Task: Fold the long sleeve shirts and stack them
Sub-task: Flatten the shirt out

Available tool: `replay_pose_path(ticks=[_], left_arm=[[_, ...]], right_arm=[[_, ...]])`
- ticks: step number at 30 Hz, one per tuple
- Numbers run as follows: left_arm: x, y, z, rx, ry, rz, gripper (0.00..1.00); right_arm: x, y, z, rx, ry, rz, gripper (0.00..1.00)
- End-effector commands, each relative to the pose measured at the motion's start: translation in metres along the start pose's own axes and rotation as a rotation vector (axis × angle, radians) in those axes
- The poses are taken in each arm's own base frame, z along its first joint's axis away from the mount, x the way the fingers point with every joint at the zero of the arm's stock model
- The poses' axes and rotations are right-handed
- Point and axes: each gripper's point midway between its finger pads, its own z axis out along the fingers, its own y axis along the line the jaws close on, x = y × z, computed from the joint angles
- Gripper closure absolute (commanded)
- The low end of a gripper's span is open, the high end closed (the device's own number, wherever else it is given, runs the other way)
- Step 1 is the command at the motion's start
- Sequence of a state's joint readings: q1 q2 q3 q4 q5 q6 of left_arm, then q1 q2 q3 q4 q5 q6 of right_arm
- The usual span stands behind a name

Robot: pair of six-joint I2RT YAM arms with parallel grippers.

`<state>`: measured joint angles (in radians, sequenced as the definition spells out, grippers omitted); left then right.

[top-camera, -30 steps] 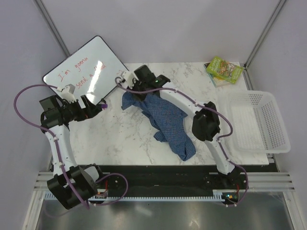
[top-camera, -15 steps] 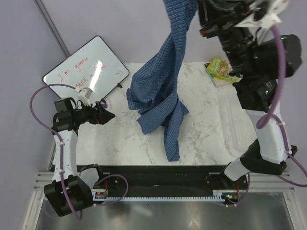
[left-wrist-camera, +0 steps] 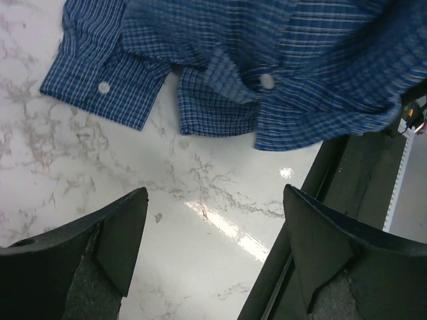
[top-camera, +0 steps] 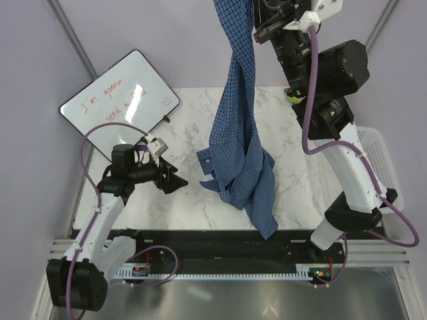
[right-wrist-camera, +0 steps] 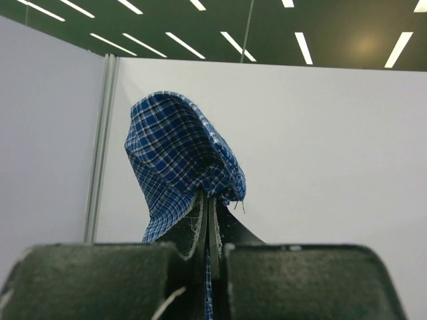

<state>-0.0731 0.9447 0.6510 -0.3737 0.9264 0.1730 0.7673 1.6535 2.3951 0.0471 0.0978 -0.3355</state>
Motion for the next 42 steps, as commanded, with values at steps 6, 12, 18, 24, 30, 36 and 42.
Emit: replay_pose_path(ticks=[6, 12, 18, 24, 30, 36, 42], left_arm=[[-0.054, -0.06, -0.016, -0.01, -0.238, 0.23, 0.21], [-0.071, -0.052, 0.012, -0.136, -0.253, 0.163, 0.21], [-0.085, -0.037, 0.045, -0.186, -0.255, 0.158, 0.22], [-0.083, 0.001, 0.055, -0.336, -0.199, 0.148, 0.81], [-0.106, 0.019, 0.038, -0.346, -0.243, 0.129, 0.98], [-0.153, 0.06, 0.03, -0.409, -0.235, 0.112, 0.98], [-0.21, 0.057, 0.021, -0.362, -0.279, 0.171, 0.98]], right_arm=[[-0.037, -0.025, -0.004, 0.097, -0.104, -0.022, 1.0], [-0.036, -0.024, -0.003, 0.097, -0.11, -0.022, 1.0], [-0.041, -0.024, -0.004, 0.092, -0.119, -0.019, 1.0], [-0.046, -0.032, -0.012, 0.119, -0.102, -0.046, 1.0], [-0.047, -0.03, -0.036, 0.058, -0.038, -0.056, 1.0], [-0.005, 0.027, -0.1, -0.275, 0.171, 0.005, 1.0], [0.092, 0.091, -0.224, -0.647, 0.567, 0.048, 1.0]])
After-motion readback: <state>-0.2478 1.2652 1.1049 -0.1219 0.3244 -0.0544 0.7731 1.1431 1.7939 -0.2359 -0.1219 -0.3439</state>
